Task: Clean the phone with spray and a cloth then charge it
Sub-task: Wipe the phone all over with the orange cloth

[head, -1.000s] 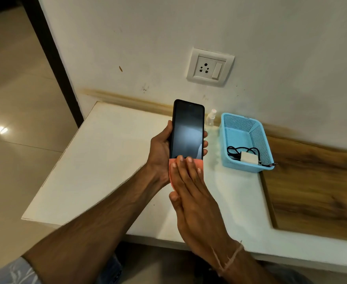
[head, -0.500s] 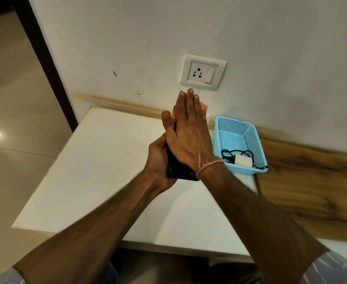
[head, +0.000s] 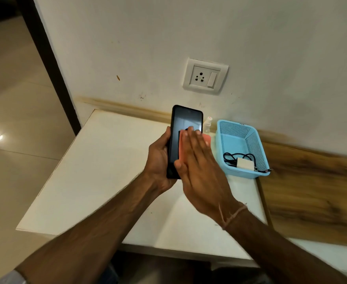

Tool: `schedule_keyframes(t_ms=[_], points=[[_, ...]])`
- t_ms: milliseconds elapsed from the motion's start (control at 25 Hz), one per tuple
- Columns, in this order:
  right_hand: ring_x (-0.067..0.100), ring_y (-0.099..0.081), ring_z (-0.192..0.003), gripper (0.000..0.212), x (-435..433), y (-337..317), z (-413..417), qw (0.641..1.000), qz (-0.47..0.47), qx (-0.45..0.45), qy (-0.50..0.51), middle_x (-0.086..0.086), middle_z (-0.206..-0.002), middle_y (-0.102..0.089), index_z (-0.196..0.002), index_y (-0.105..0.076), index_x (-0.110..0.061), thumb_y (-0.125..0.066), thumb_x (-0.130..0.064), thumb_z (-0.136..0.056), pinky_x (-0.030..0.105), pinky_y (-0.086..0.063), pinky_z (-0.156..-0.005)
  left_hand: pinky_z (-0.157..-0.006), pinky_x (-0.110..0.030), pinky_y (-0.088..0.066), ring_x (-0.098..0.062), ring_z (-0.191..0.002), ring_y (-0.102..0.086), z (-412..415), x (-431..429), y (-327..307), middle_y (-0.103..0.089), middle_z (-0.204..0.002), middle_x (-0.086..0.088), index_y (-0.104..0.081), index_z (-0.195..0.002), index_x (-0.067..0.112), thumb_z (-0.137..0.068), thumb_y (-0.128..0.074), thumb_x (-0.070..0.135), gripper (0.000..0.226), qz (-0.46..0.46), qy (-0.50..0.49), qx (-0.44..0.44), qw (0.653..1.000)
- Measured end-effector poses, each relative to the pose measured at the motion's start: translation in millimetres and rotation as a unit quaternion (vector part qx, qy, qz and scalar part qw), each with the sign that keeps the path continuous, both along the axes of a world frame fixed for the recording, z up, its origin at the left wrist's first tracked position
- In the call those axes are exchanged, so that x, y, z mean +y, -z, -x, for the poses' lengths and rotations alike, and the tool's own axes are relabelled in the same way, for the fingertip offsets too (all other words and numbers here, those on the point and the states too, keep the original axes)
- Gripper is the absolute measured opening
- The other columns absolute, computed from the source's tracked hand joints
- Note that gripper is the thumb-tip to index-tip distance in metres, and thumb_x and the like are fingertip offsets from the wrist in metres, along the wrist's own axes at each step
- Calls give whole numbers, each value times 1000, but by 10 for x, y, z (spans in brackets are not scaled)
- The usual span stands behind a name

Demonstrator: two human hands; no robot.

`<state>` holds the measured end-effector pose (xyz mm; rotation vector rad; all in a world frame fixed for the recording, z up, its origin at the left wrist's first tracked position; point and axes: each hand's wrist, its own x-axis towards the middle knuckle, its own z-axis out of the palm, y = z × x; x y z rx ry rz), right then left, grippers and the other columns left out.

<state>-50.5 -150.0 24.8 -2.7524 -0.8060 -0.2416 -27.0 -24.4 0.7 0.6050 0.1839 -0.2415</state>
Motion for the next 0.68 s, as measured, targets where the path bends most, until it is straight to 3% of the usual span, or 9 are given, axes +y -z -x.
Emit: schedule_keyframes(t_ms=[200,360,440,560,680], points=[[18,17,-147,65,277,-237,-475,991,-67,10,114,7,-161,13,-153,8,-13,-12,-46,-101,38,8,-121,-78,-36,-60,-28,-105,-71,34,-99,-56,-71,-121,-11,-69,-123,18,-101,-41,52,50,-36,-15,-3,999],[16,16,-147,62,329,-168,-342,998,-45,-12,42,4,-161,10,-153,4,-13,-7,-45,-101,38,4,-122,-83,-36,-59,-27,-112,-69,62,-74,-59,-69,-126,-9,-66,-127,20,-96,-46,50,49,-28,-13,-24,999],[12,14,-147,61,220,-116,-241,999,-28,-15,-24,0,-162,8,-154,1,-15,-10,-45,-101,39,-2,-122,-90,-35,-56,-26,-120,-64,57,-62,-61,-65,-134,-10,-57,-138,16,-101,-39,49,53,-14,-7,-34,999],[10,12,-147,62,-4,-127,-237,996,10,-24,-90,-2,-162,7,-154,-1,-16,-11,-47,-101,39,-6,-122,-86,-34,-58,-27,-117,-66,55,-46,-79,-67,-130,-12,-58,-137,12,-101,-39,50,56,-16,-10,-24,1000],[11,17,-147,64,-34,-196,-347,1000,-10,-24,-9,2,-161,13,-153,6,-15,-9,-48,-101,36,2,-122,-76,-34,-60,-27,-103,-72,61,-92,-92,-72,-118,-12,-71,-122,15,-101,-41,50,50,-45,-13,-13,999]])
